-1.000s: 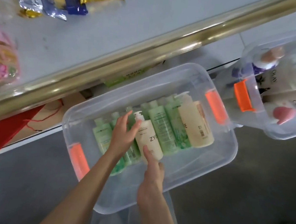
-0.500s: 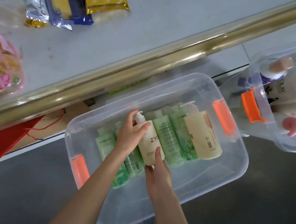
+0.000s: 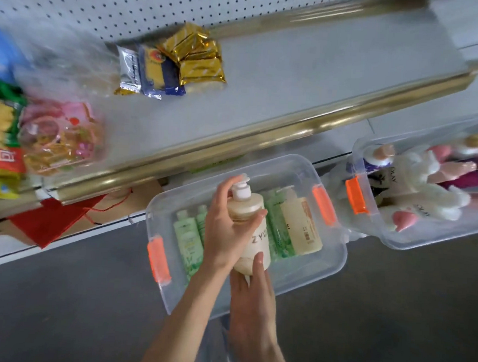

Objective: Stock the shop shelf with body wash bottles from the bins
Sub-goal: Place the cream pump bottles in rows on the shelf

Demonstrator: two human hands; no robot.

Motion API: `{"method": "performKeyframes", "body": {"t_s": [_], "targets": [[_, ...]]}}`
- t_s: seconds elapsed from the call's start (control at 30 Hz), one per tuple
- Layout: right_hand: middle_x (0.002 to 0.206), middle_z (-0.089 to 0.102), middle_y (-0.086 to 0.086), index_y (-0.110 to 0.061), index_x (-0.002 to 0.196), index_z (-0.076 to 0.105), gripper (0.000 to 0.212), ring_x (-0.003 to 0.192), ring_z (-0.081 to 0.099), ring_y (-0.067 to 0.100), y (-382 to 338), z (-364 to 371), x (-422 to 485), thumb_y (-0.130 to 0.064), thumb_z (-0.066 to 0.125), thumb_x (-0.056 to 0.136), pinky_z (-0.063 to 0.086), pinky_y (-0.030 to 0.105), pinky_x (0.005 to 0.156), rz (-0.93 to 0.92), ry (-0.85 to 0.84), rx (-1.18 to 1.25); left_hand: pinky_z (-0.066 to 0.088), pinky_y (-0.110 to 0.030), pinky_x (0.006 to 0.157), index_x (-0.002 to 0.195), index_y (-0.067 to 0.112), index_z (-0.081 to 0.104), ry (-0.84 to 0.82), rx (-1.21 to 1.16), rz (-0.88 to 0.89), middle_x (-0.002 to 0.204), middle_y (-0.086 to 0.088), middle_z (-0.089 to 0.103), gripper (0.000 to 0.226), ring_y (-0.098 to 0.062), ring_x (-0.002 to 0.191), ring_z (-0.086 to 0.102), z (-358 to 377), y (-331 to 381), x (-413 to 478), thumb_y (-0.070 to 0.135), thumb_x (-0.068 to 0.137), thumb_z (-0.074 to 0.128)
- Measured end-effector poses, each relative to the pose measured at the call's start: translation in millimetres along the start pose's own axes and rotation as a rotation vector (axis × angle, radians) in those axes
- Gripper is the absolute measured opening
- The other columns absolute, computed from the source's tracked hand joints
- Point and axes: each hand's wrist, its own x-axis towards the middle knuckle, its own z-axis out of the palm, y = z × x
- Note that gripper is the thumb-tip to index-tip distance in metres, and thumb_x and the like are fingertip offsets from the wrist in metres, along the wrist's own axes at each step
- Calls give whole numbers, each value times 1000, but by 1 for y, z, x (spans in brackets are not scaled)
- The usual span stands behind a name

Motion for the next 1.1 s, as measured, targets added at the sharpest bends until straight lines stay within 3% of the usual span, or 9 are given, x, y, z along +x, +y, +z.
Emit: {"method": "performKeyframes", "body": {"t_s": [0.13, 0.2, 0.27, 0.43, 0.57, 0.67, 0.8, 0.97, 1.1], "targets": [[117, 67, 10, -8, 121, 58, 74, 111, 64, 19, -48, -2, -63, -50, 78, 64, 53, 28, 90, -125, -184, -264, 51, -22, 75, 115, 34, 53, -32, -216, 52, 108, 14, 65, 61, -7, 92, 64, -32, 83, -19, 10, 67, 82], [118, 68, 5, -14, 122, 59, 63, 113, 62, 19, -73, 6, -92, -51, 74, 73, 51, 34, 93, -218, -287, -451, 52, -22, 73, 114, 37, 54, -37, -271, 92, 106, 8, 65, 63, -10, 90, 65, -53, 128, -27, 11, 63, 82], [117, 68, 6, -13, 125, 56, 67, 113, 62, 23, -98, 21, -116, -47, 75, 71, 49, 41, 96, -290, -391, -572, 51, -23, 72, 116, 34, 53, -71, -312, 139, 104, -1, 67, 66, -12, 87, 66, -76, 174, -32, 16, 59, 83], [106, 73, 1, -10, 116, 60, 53, 102, 67, 17, -161, 87, -179, -26, 78, 69, 53, 24, 79, -439, -761, -897, 50, -28, 75, 109, 45, 60, -227, -340, 286, 101, 2, 68, 64, -15, 91, 63, -133, 280, -39, 20, 54, 80], [109, 71, -2, -17, 116, 61, 61, 105, 66, 15, -196, 150, -223, -36, 78, 61, 54, 31, 88, -521, -968, -1084, 52, -33, 82, 119, 37, 56, -323, -330, 382, 111, -20, 63, 68, -33, 101, 61, -176, 340, -44, 12, 60, 78], [109, 71, -4, -20, 115, 60, 63, 105, 65, 14, -201, 194, -246, -39, 79, 59, 52, 36, 91, -592, -1045, -1148, 52, -32, 81, 120, 38, 57, -297, -318, 415, 110, -14, 65, 68, -29, 100, 63, -207, 367, -43, 14, 61, 78], [102, 73, -7, -22, 107, 63, 60, 97, 68, 12, -186, 247, -261, -41, 80, 53, 55, 36, 86, -681, -1028, -1119, 49, -21, 86, 124, 35, 55, -136, -178, 497, 115, 6, 64, 59, -8, 107, 62, -248, 392, -31, 15, 71, 74], [97, 74, 0, -16, 108, 60, 55, 91, 70, 23, -176, 326, -242, -22, 86, 59, 58, 36, 73, -723, -907, -1012, 46, -12, 83, 110, 10, 60, 324, -176, 589, 107, -2, 64, 34, 2, 96, 63, -316, 377, 5, 20, 79, 70], [103, 70, 0, -14, 115, 55, 54, 93, 67, 14, -175, 390, -214, -12, 83, 68, 54, 25, 70, -786, -795, -968, 48, -13, 81, 109, 16, 57, 510, -136, 495, 110, 2, 61, 28, -11, 101, 62, -357, 338, 44, 10, 85, 69]]}}
